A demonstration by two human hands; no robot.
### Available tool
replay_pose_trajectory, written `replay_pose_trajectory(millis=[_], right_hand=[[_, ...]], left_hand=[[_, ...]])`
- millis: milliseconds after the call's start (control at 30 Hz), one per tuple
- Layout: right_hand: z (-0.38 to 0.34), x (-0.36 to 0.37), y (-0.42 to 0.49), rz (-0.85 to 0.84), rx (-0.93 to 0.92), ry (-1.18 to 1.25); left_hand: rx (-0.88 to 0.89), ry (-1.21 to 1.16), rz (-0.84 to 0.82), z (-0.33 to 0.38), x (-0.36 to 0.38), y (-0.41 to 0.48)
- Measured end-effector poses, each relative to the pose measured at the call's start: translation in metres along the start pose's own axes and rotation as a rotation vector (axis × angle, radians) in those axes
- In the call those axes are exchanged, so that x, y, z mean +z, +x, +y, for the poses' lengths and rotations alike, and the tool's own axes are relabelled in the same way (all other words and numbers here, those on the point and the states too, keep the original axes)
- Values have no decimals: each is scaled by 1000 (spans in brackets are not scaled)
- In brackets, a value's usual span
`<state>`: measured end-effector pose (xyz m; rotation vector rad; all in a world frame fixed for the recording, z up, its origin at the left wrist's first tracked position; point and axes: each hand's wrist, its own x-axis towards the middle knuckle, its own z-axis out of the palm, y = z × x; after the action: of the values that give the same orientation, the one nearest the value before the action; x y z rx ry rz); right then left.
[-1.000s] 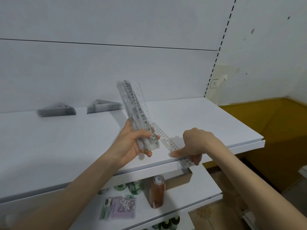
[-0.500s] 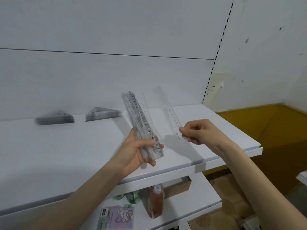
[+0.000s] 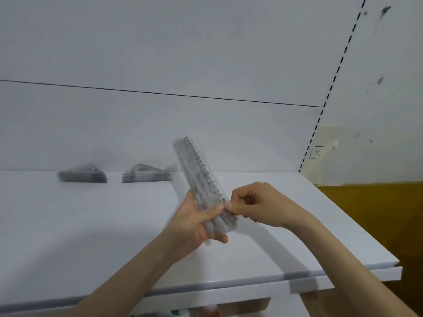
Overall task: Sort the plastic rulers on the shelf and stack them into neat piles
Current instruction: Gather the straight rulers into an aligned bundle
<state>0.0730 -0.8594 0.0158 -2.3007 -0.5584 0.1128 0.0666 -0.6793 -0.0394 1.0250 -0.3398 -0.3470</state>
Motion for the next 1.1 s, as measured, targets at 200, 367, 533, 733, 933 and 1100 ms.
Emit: replay_pose_trajectory(millis=[200, 367, 533, 733, 933, 1100], right_hand=[[3, -23, 21, -255, 52, -273], [-8, 3, 52, 18, 146, -151], [-15, 31, 87, 88, 265, -49], [-16, 45, 103, -56, 209, -172], [-24, 49, 115, -86, 67, -243], [-30, 37, 130, -134, 54, -229]], left_hand=[[-23, 77, 3, -12, 11, 13], [64, -2, 293, -29, 28, 24], [132, 76, 554, -41, 42, 32], [96, 101, 694, -53, 39, 39], [92, 147, 656, -47, 27, 39], [-126, 432, 493, -13, -11, 9]])
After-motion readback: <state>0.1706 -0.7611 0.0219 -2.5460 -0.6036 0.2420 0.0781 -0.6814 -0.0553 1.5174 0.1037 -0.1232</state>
